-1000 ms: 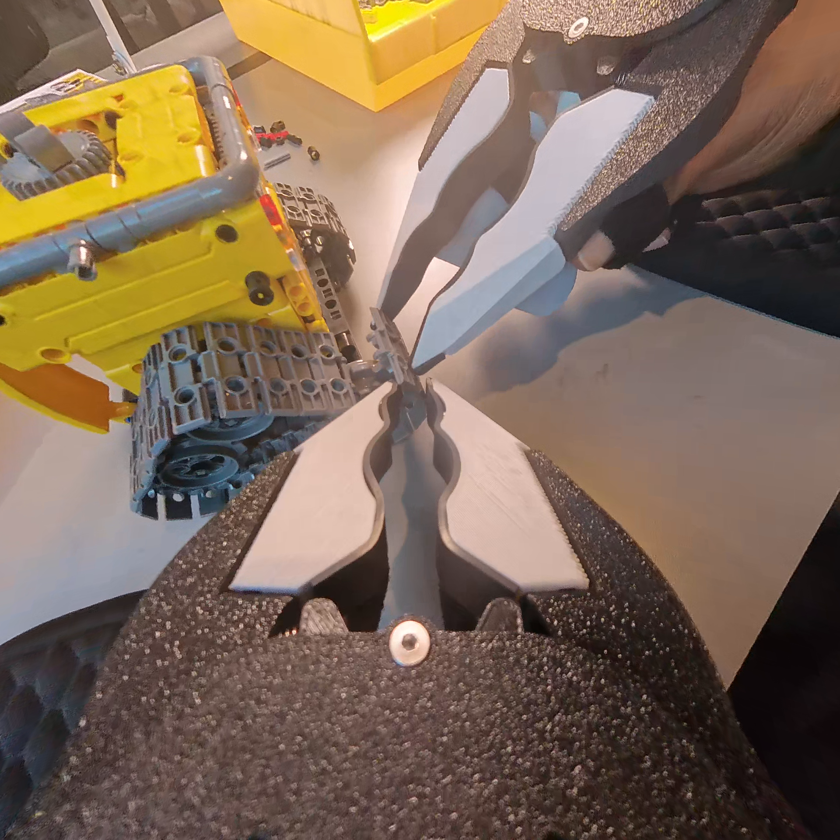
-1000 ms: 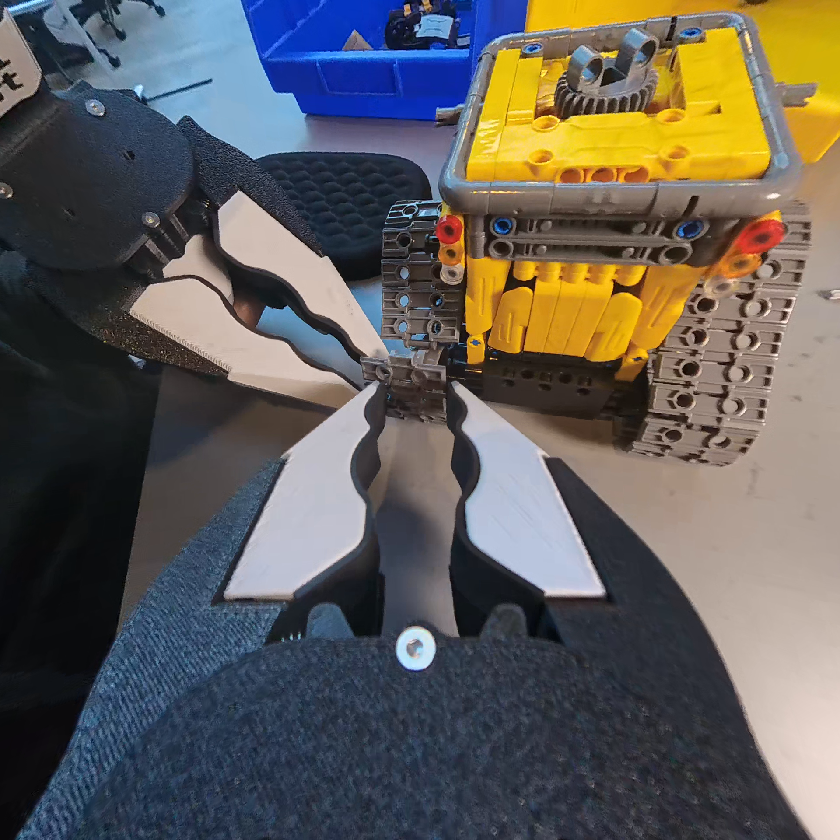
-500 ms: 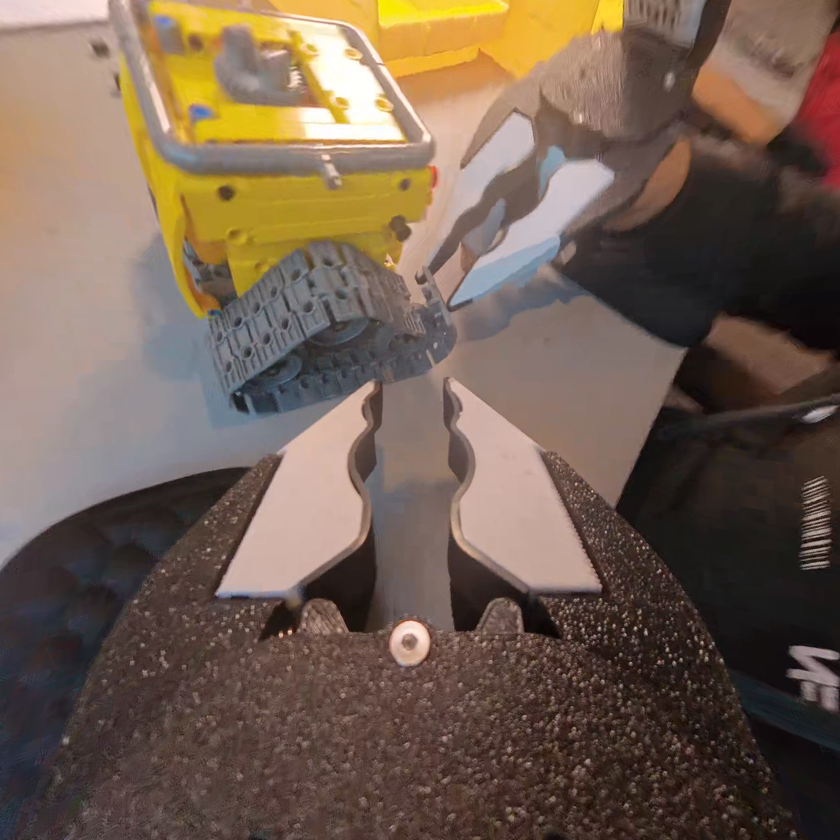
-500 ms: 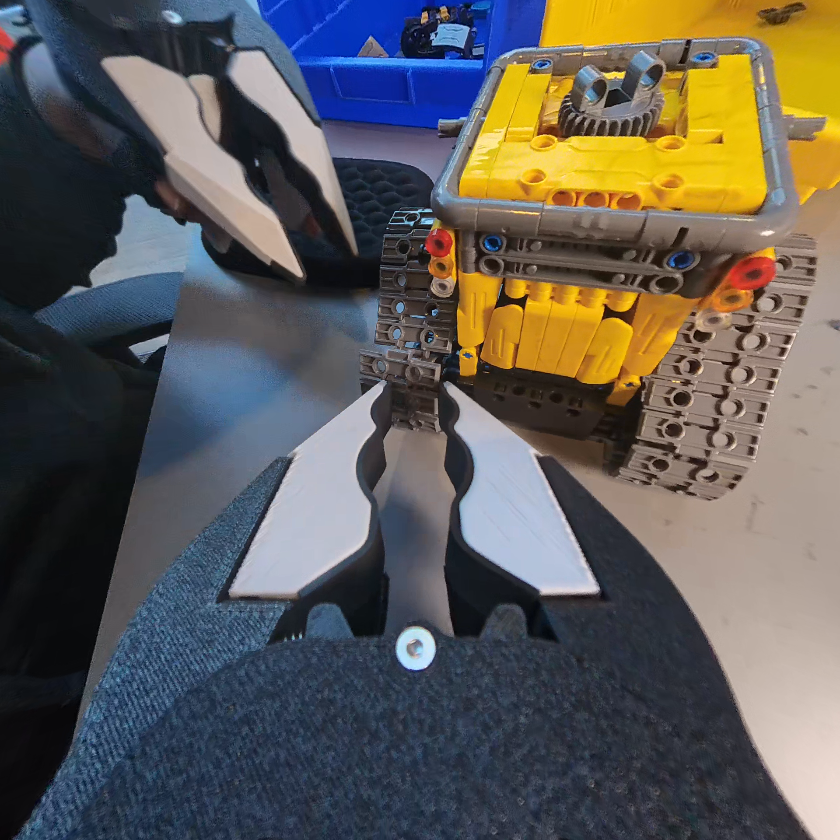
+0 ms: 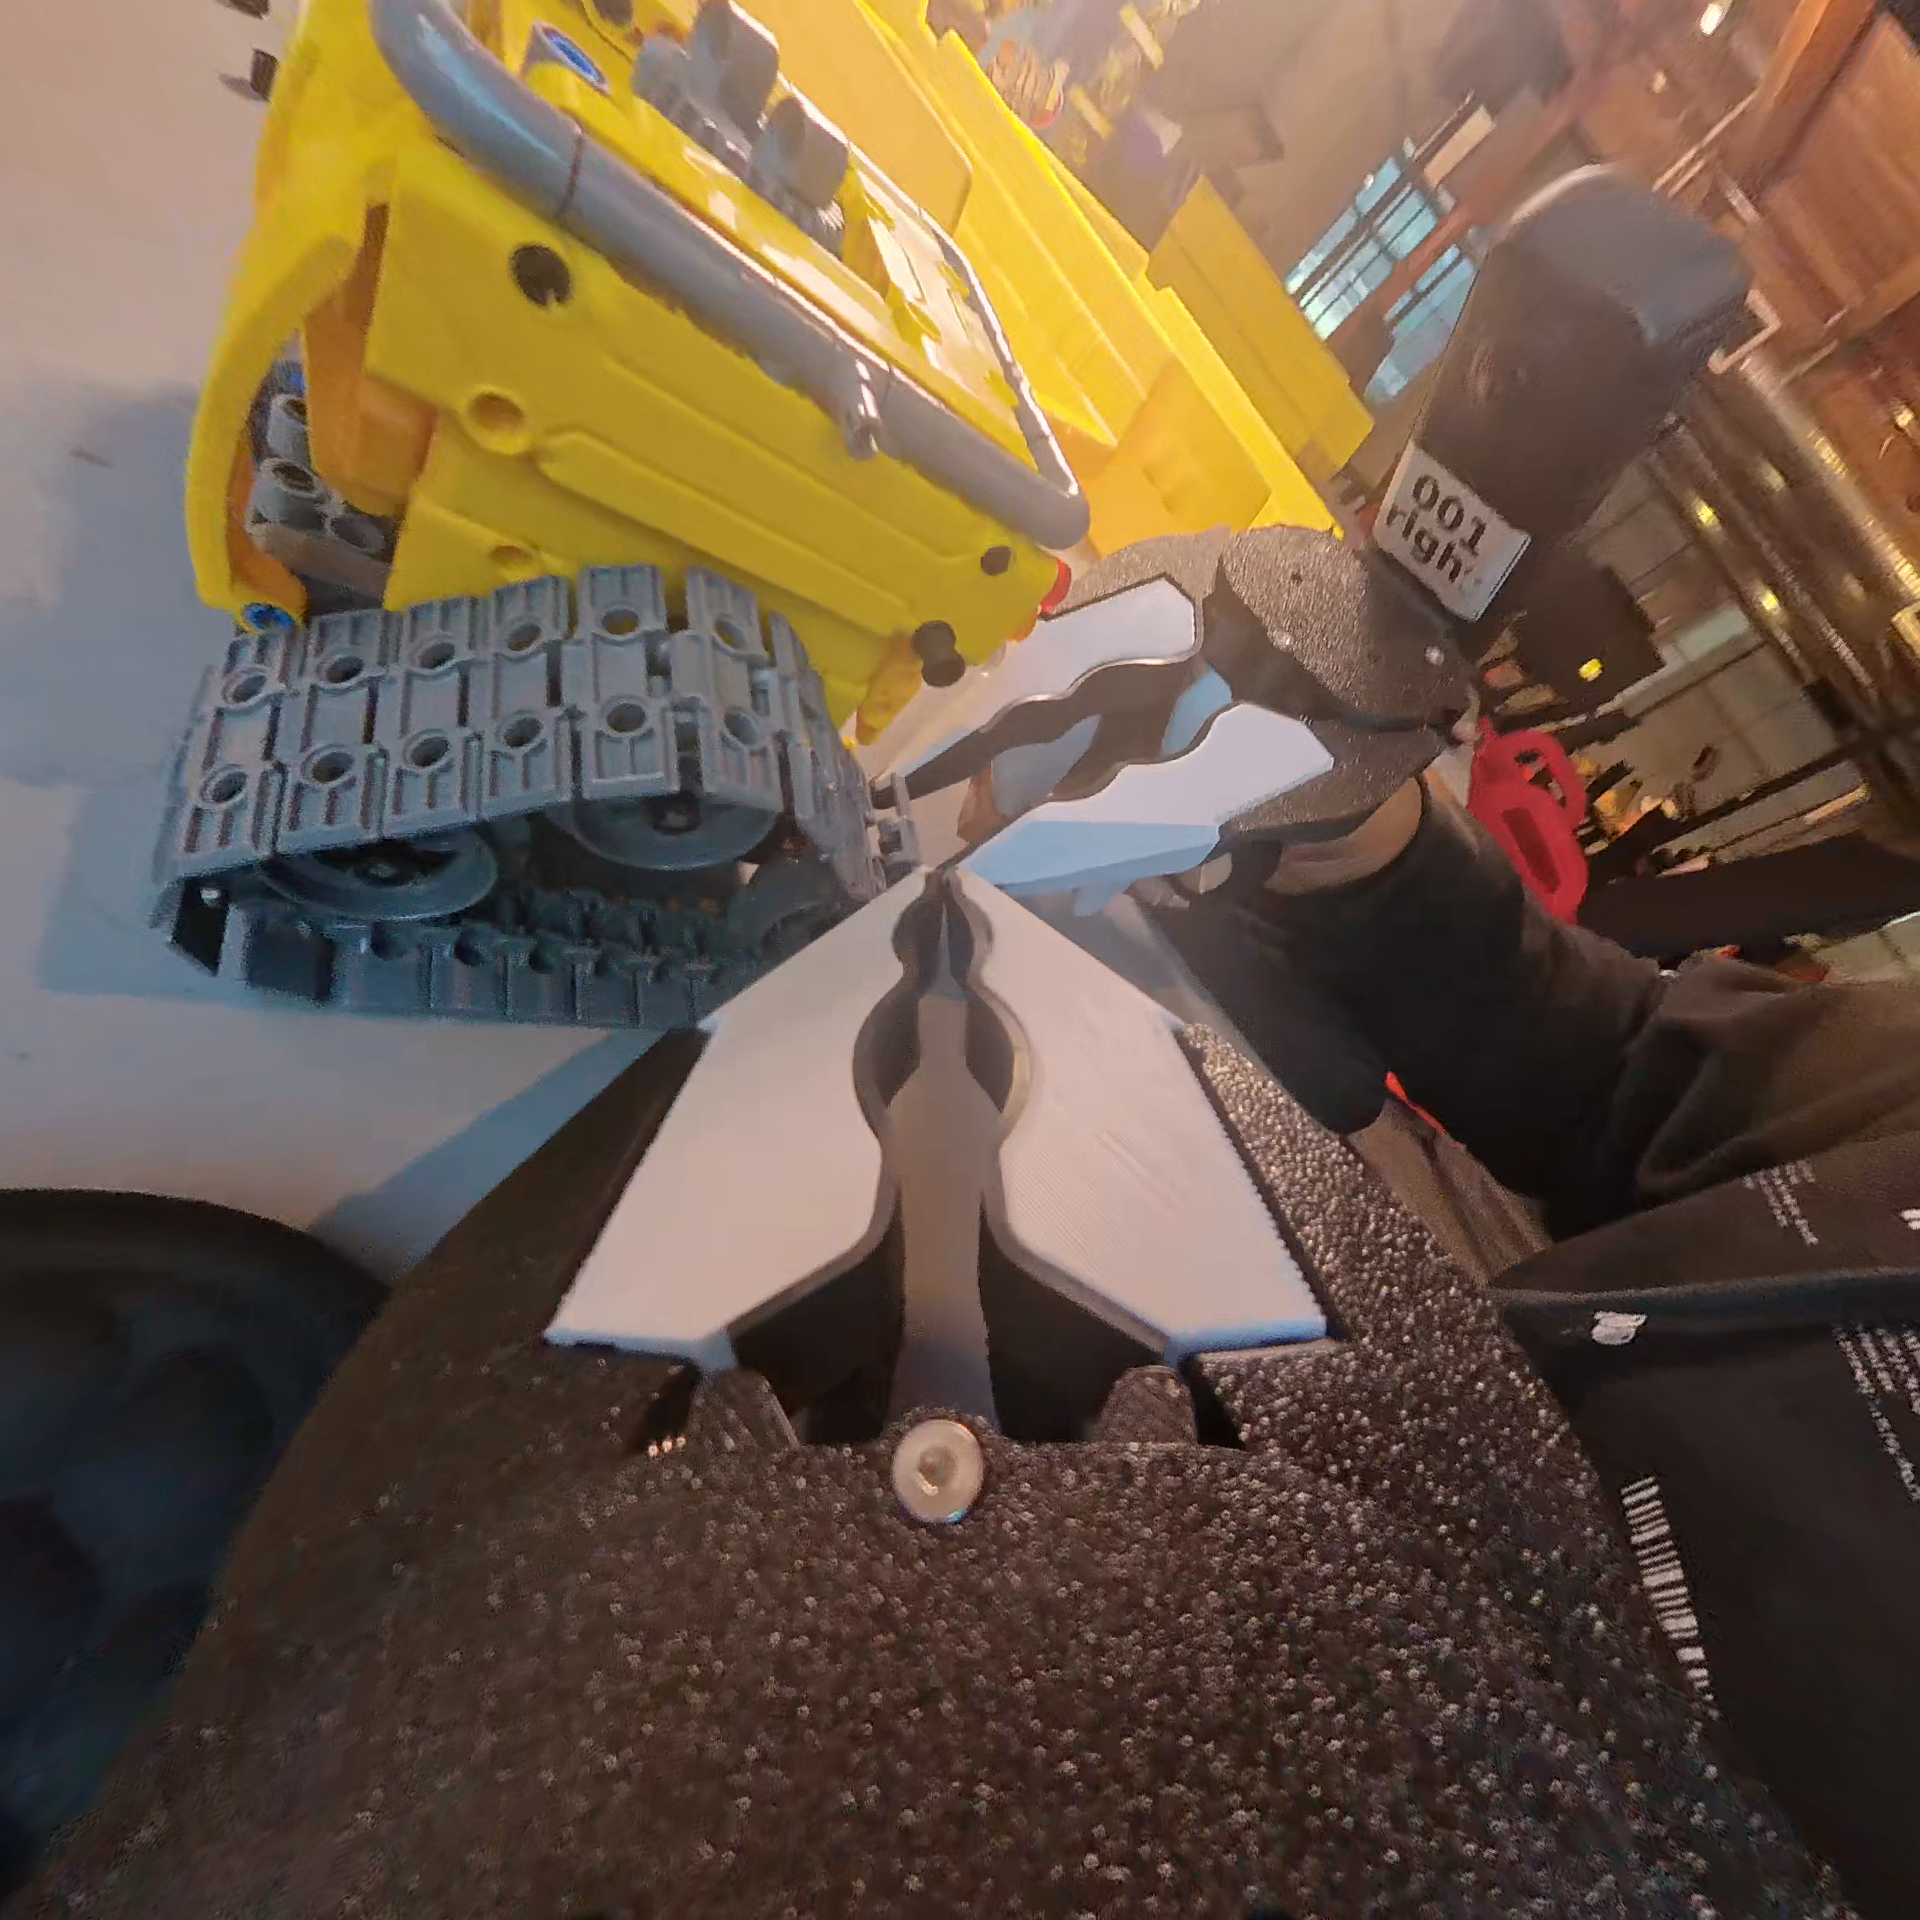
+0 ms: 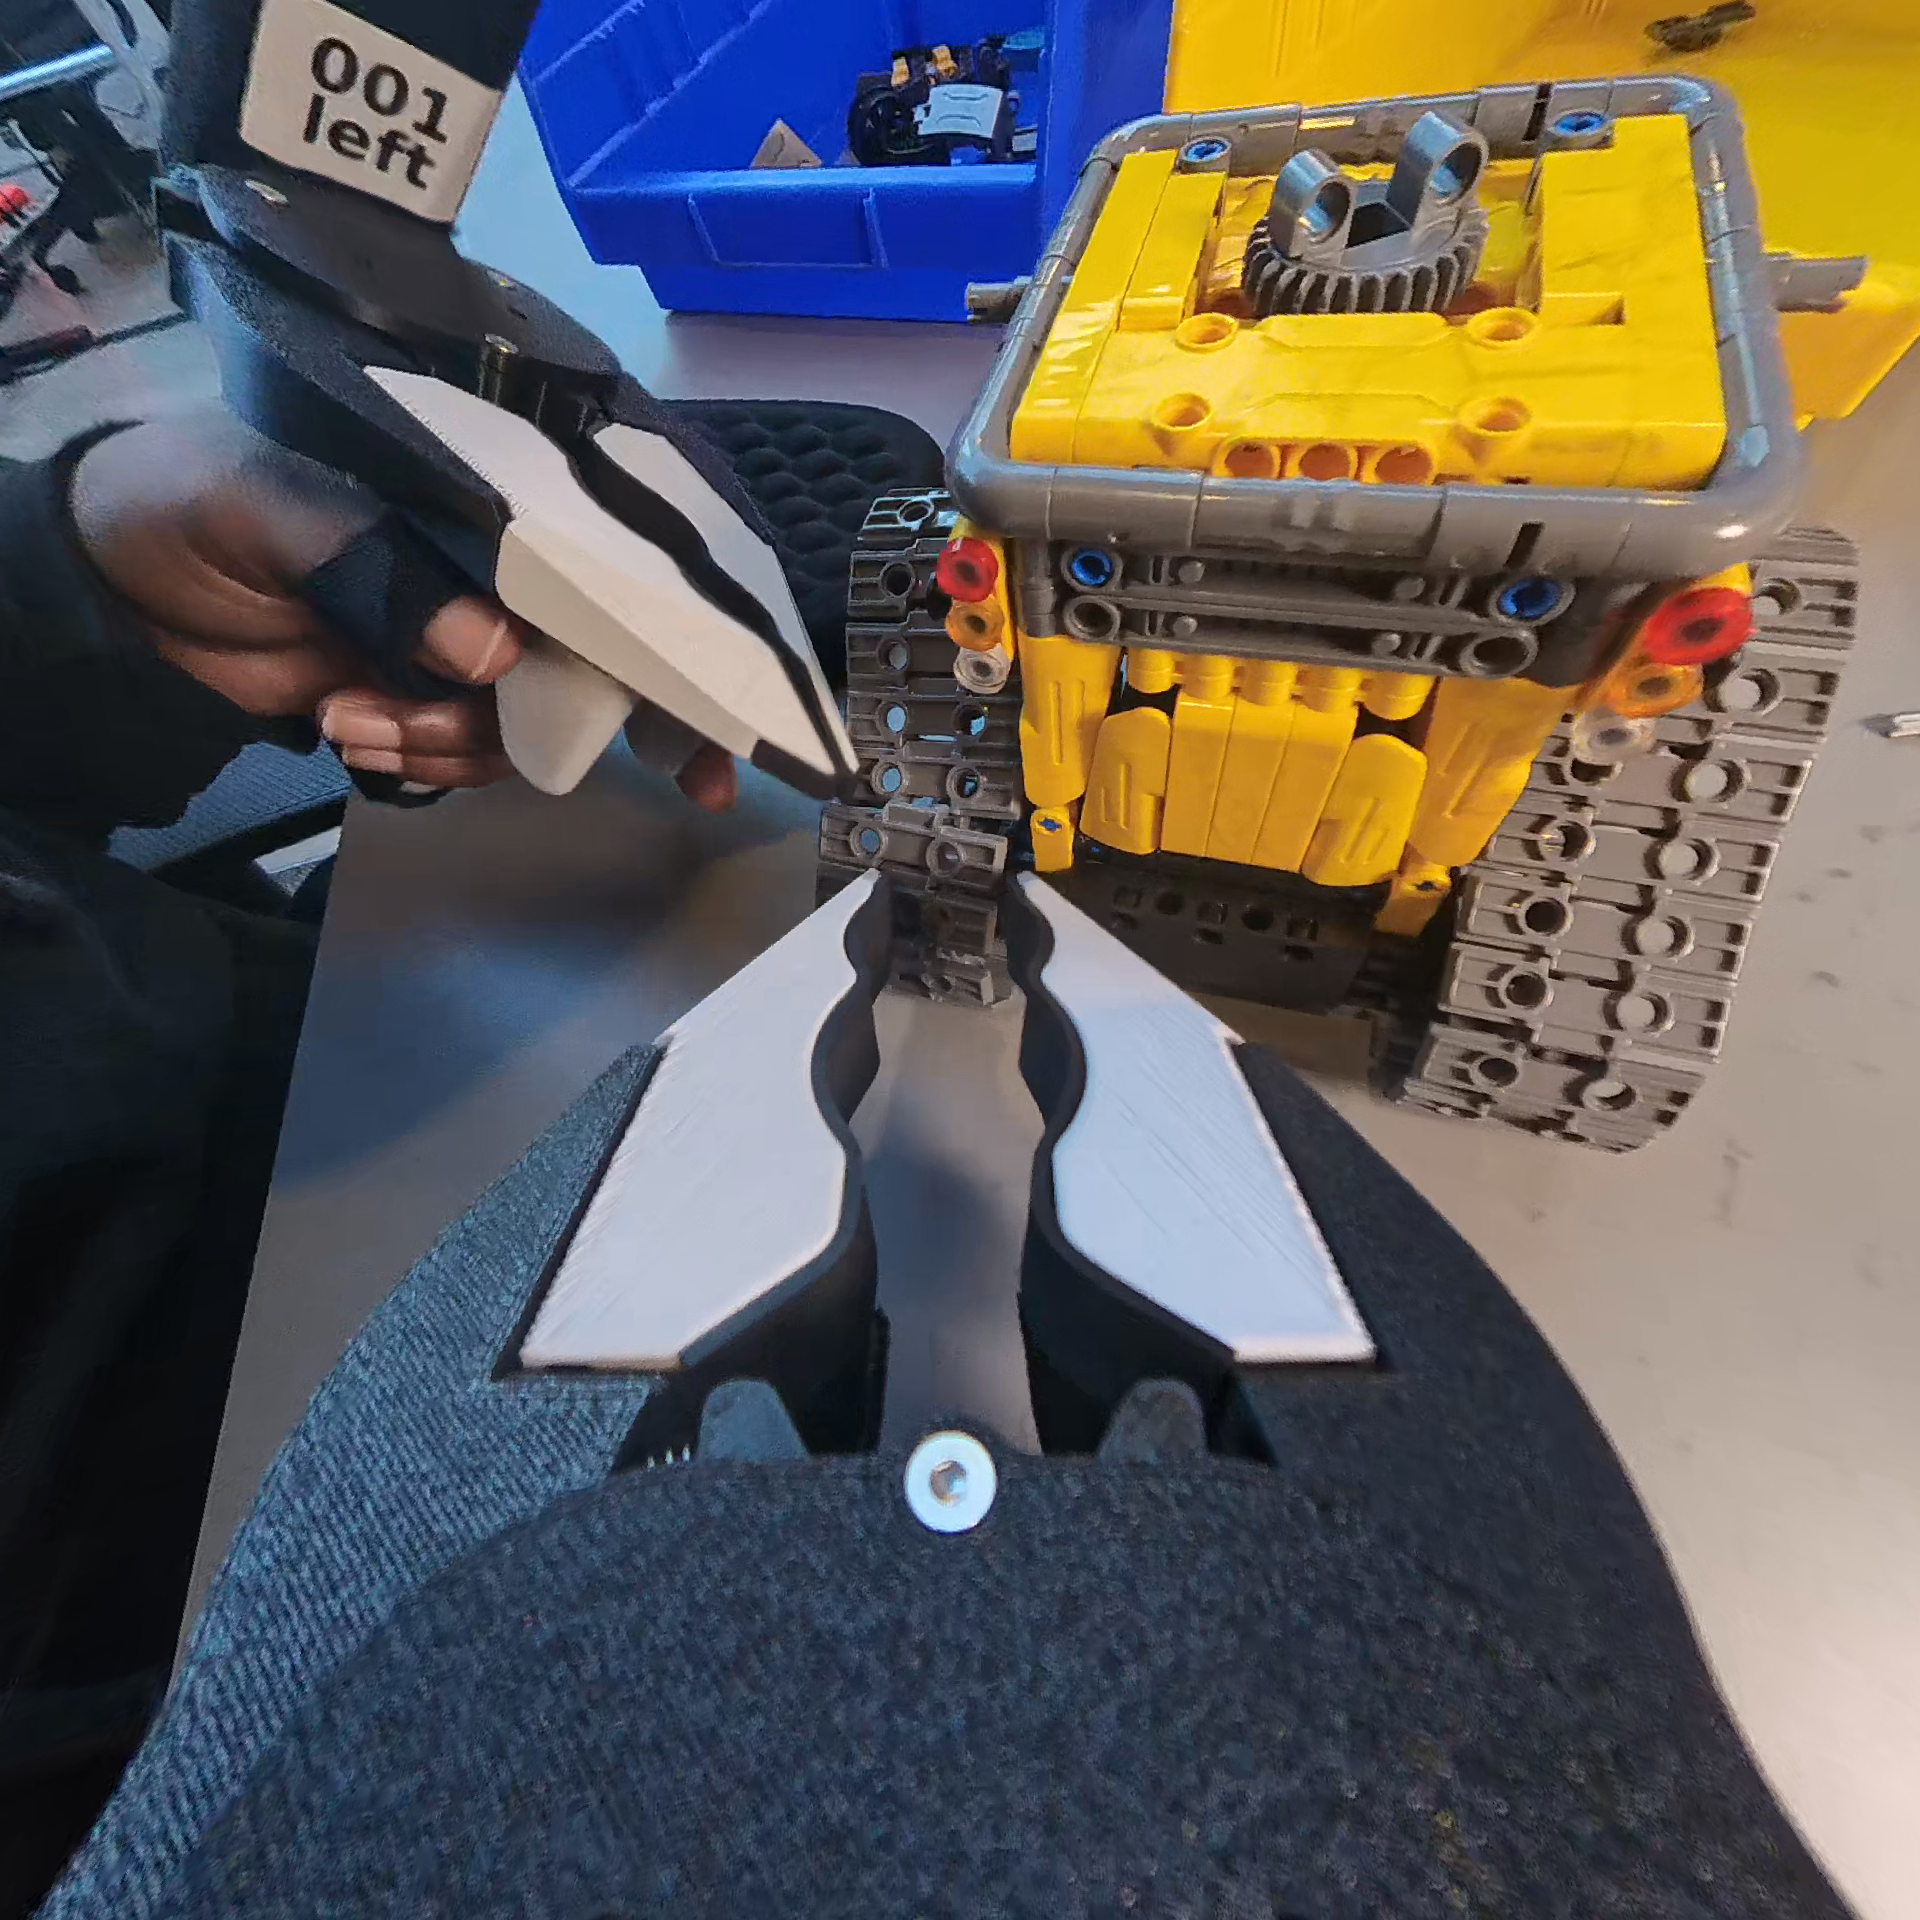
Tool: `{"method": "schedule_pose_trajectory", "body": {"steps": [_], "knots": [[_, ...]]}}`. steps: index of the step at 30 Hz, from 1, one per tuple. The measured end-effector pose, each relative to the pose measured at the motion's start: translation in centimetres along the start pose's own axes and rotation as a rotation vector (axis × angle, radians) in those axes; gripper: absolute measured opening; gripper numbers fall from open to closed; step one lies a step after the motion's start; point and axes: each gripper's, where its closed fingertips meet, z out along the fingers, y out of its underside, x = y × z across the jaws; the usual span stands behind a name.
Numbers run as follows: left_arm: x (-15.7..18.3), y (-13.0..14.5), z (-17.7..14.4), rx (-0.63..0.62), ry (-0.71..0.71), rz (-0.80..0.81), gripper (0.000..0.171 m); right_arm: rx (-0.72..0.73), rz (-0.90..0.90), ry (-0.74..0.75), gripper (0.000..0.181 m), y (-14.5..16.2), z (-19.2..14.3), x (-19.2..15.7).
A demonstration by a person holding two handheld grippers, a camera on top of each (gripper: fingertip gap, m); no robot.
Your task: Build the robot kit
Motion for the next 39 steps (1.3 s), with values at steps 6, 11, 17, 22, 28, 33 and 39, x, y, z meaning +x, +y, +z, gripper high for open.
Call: {"method": "schedule_pose_trajectory", "body": {"steps": [6, 11, 17, 22, 28, 33, 39], "knots": [[0.3, 0.3, -0.6, -0.023, 0.001, -0.004, 0.0, 0.002, -0.005, 0.104, 0.028, -0.2, 0.1, 0.4], [-0.7, 0.0, -1.9, -0.004, -0.073, 0.011, 0.021, -0.005, -0.068, 0.169, 0.028, -0.5, 0.2, 0.5], [-1.4, -0.3, -0.3, 0.019, -0.056, -0.042, 0.017, -0.002, -0.336, 0.265, 0.021, -1.2, 0.2, 0.5], [-1.5, 0.0, 0.0, 0.023, -0.038, -0.05, 0.006, -0.034, -0.597, 0.297, 0.009, -1.4, 0.6, -0.2], [-1.6, -0.1, -0.4, 0.015, -0.016, -0.07, 0.005, -0.152, -0.939, 0.27, 0.0, -1.4, 1.3, -0.8], [-1.7, -0.1, -0.4, 0.009, -0.003, -0.088, 0.004, -0.306, -1.001, 0.122, 0.0, -1.3, 1.4, -0.8], [-1.8, -0.3, -0.4, 0.007, 0.0, -0.129, 0.004, -0.378, -1.042, 0.028, 0.0, -1.3, 1.5, -0.6]]}}
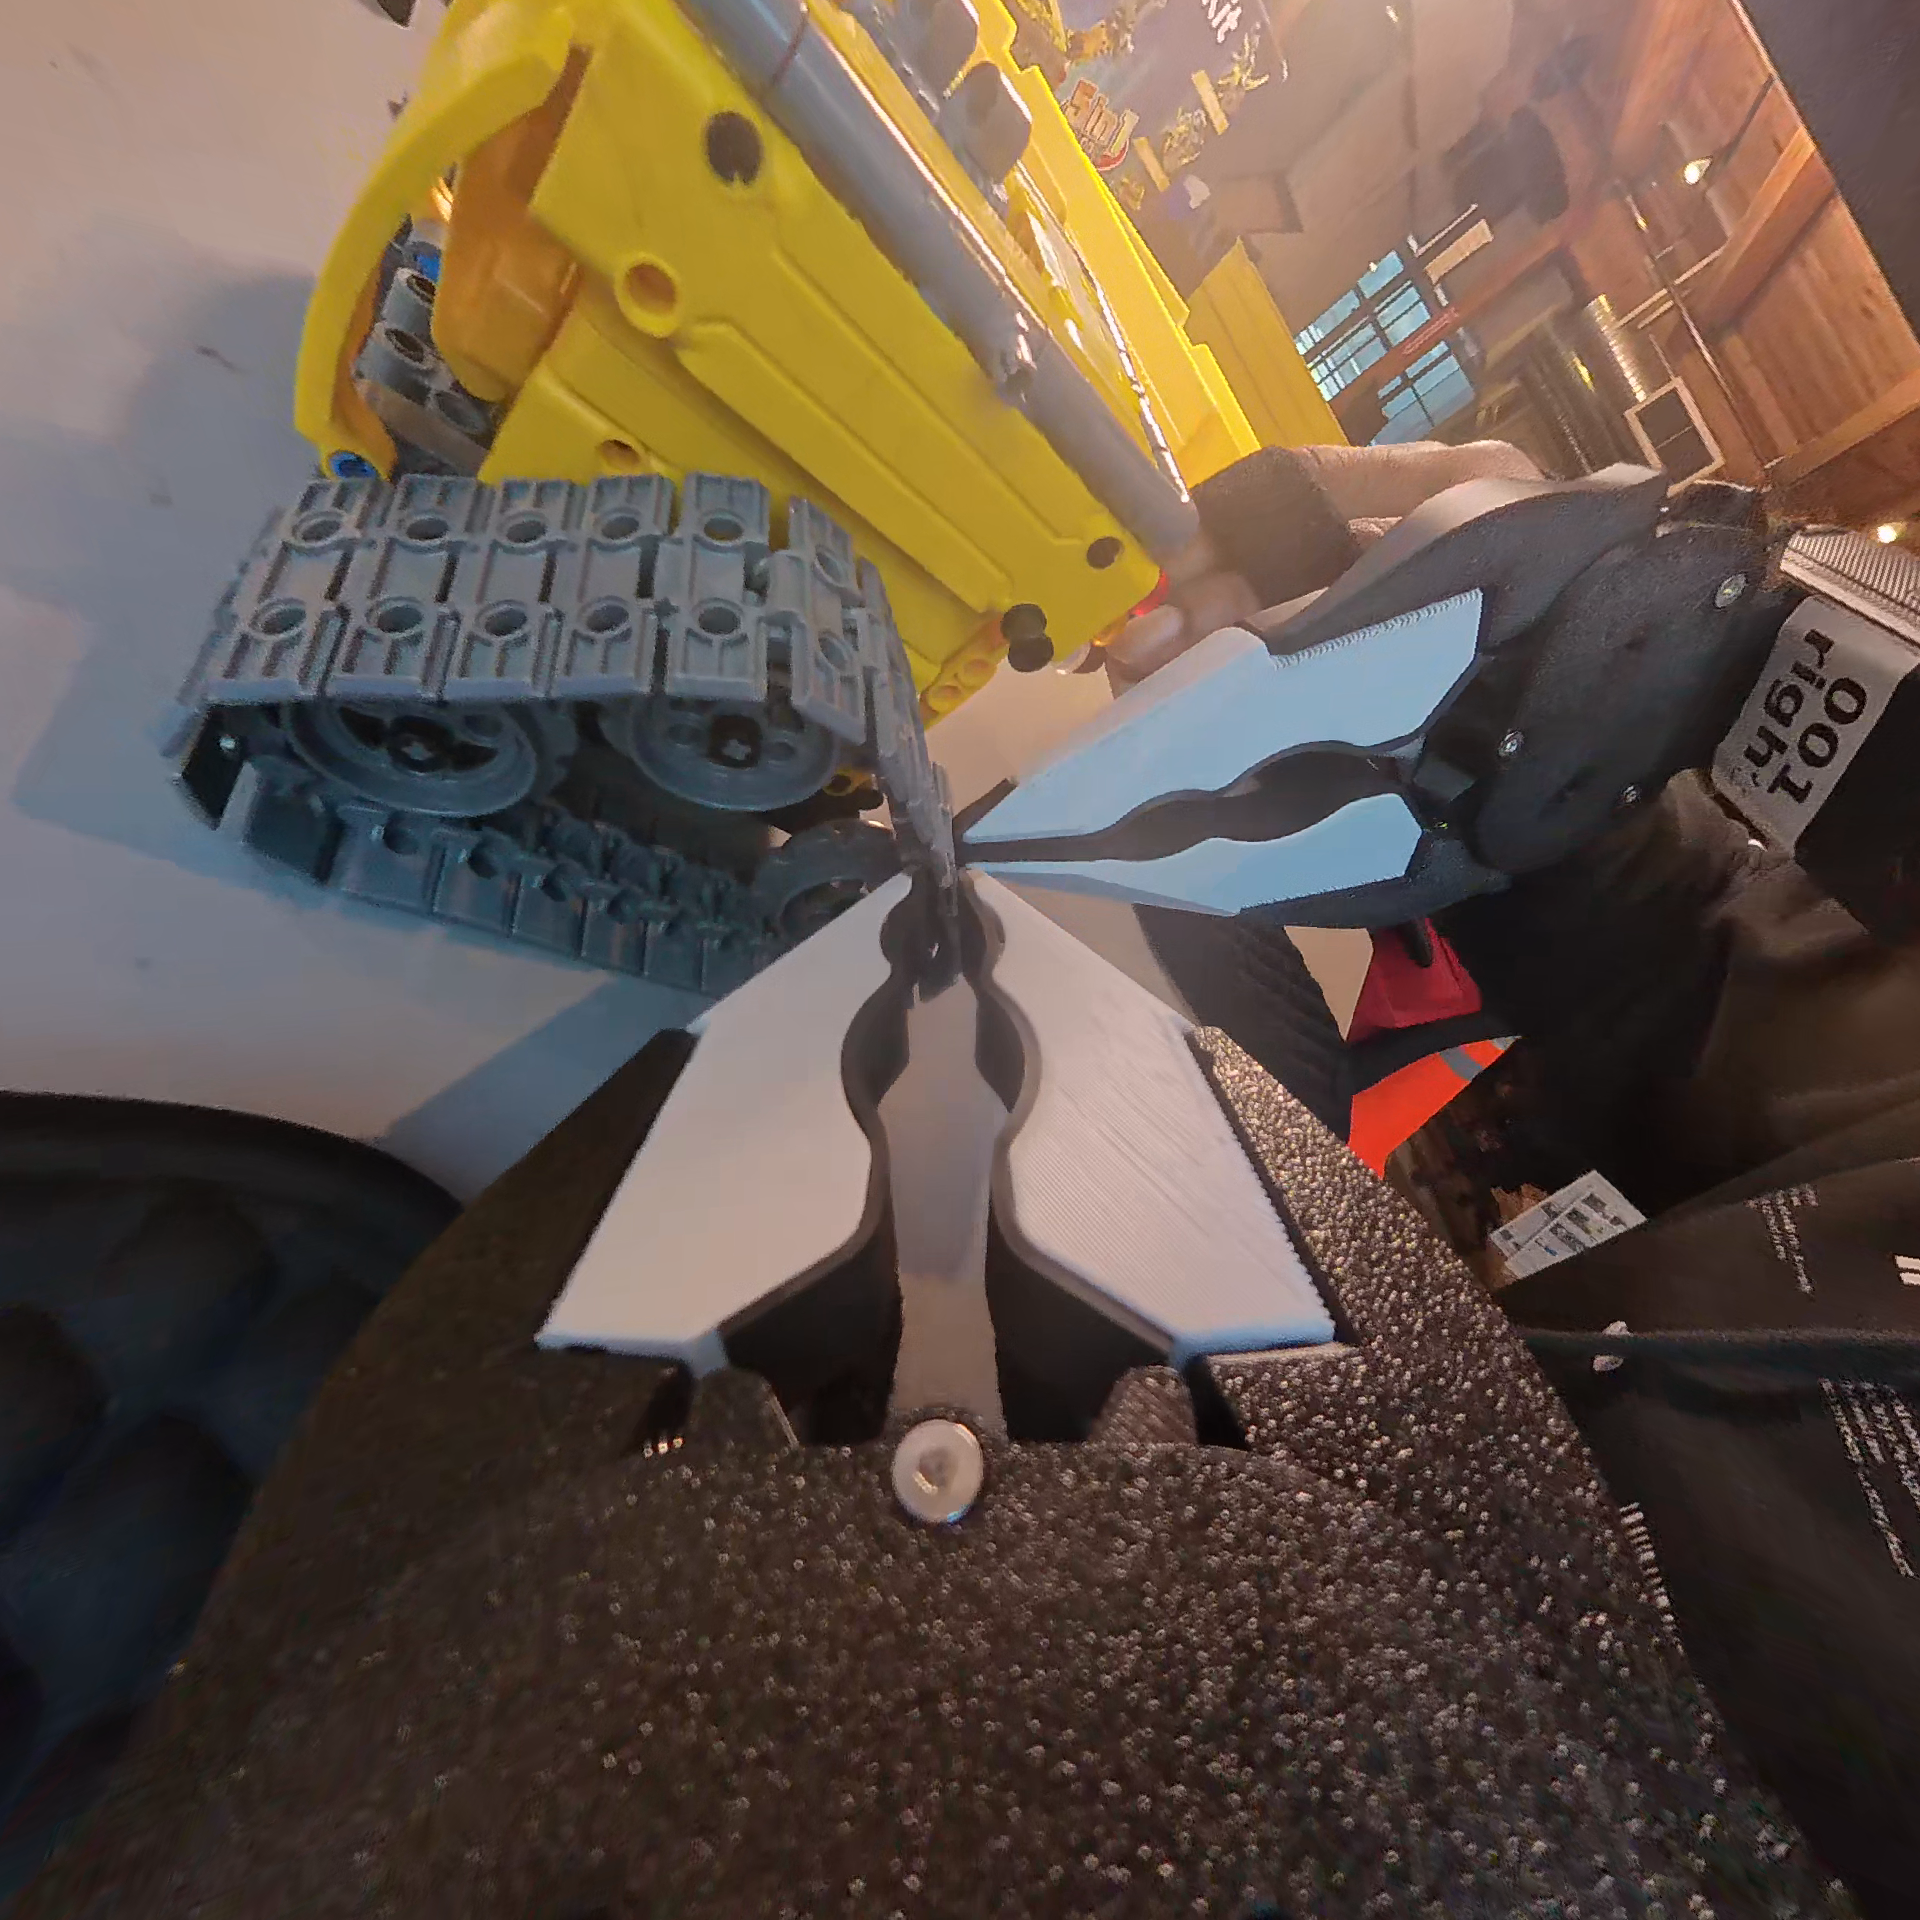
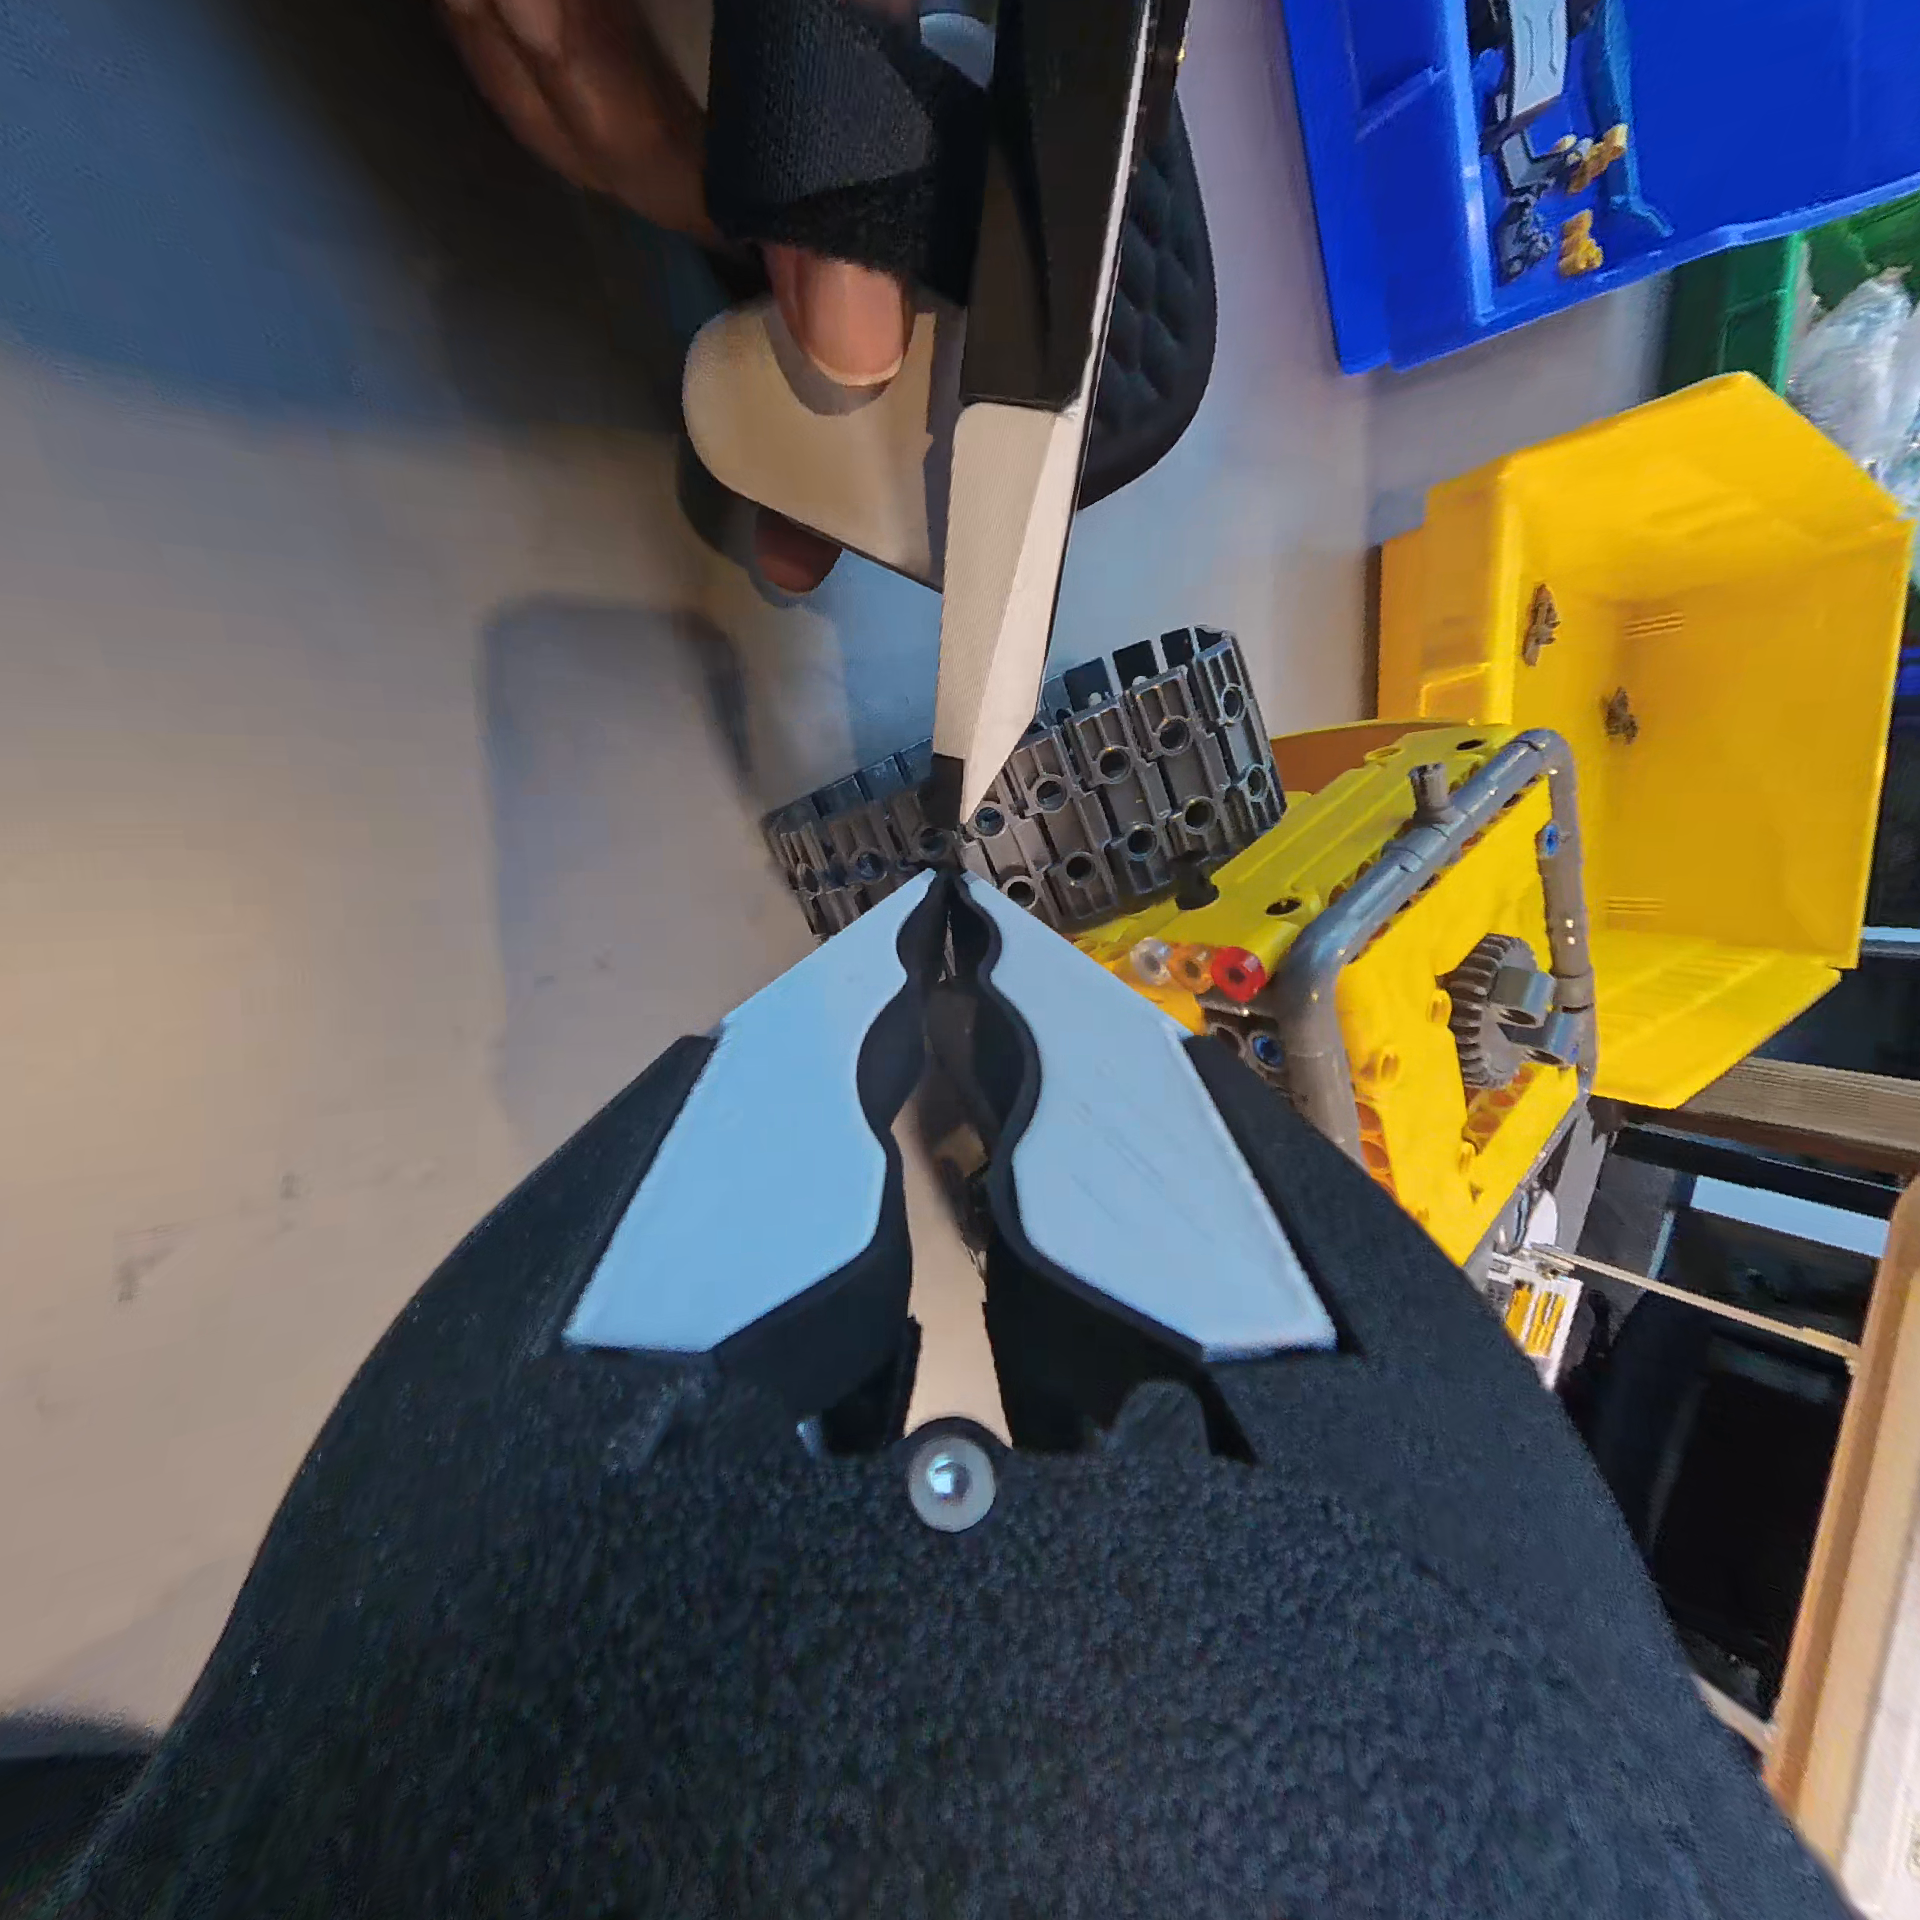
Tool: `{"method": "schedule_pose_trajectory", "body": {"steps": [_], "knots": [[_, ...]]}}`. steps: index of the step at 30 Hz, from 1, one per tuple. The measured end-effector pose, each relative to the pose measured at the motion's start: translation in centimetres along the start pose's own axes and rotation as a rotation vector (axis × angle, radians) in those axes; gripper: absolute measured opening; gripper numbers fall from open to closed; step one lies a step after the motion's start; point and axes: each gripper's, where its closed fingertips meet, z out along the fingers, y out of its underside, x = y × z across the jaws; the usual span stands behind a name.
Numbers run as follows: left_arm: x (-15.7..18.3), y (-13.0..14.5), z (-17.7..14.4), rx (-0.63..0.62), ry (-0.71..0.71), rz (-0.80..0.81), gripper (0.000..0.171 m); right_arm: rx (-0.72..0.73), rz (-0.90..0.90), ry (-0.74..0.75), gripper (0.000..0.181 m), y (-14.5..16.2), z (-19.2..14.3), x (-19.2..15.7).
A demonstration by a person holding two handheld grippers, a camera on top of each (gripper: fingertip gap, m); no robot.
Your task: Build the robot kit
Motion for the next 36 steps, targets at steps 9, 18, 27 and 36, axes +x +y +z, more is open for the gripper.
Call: {"method": "schedule_pose_trajectory", "body": {"steps": [9, 18, 27, 36], "knots": [[-0.1, -0.1, 0.0, 0.005, 0.005, -0.023, 0.004, -0.008, -0.099, 0.086, 0.0, 0.1, -0.1, 0.3], [0.0, -0.1, 0.0, 0.011, 0.005, -0.021, 0.004, -0.002, -0.094, 0.074, 0.004, -0.1, -0.2, 0.4], [-0.1, -0.2, 0.0, 0.017, -0.008, -0.023, 0.004, -0.053, -0.122, -0.082, 0.003, 0.1, 0.3, 0.4], [0.9, -2.9, -5.8, -0.014, -0.083, 0.176, 0.022, -0.079, -0.124, -0.172, 0.002, -0.1, 0.9, 0.7]]}}
